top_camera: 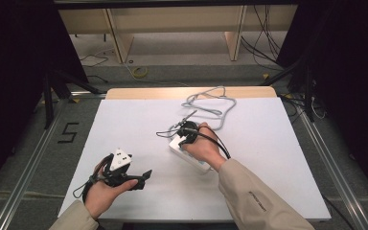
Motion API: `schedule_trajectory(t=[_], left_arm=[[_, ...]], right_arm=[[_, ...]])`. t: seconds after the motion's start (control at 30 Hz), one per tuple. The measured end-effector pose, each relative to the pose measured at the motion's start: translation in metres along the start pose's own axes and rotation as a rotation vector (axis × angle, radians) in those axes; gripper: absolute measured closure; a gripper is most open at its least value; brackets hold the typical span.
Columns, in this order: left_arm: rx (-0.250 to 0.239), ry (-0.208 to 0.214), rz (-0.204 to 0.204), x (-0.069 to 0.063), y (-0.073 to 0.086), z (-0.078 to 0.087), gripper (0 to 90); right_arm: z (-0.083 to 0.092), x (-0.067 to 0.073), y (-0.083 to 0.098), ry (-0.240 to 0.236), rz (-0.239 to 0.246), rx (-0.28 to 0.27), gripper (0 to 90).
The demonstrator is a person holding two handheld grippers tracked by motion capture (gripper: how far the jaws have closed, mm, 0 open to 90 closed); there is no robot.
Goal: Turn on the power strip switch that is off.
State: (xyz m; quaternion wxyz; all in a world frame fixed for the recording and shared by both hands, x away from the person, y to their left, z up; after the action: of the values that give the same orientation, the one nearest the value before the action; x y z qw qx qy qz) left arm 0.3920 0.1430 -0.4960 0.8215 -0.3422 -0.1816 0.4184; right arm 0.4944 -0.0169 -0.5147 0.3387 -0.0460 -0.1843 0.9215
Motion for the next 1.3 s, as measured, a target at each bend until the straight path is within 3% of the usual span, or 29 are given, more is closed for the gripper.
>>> schedule_trajectory(t=[1.3], left_arm=[[0.0,-0.001,-0.001,-0.0003,-0.0002,-0.0001,11.0]], right_arm=[[-0.0039,0.0012,-0.0022,0.02,0.011,0.05,90.0]])
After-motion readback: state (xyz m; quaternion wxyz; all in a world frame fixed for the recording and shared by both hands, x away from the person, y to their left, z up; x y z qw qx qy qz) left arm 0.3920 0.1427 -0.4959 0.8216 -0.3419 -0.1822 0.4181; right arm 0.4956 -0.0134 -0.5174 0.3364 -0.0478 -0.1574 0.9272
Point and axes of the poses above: each handheld gripper's, and its own axes: z roughly backward along the jaws, y roughly out of its underside, x roughly to its left, the point moved 9 cm from there along -z, roughly forward along the jaws, and after that the axes turned 9 degrees about x, right-handed, at the moved point
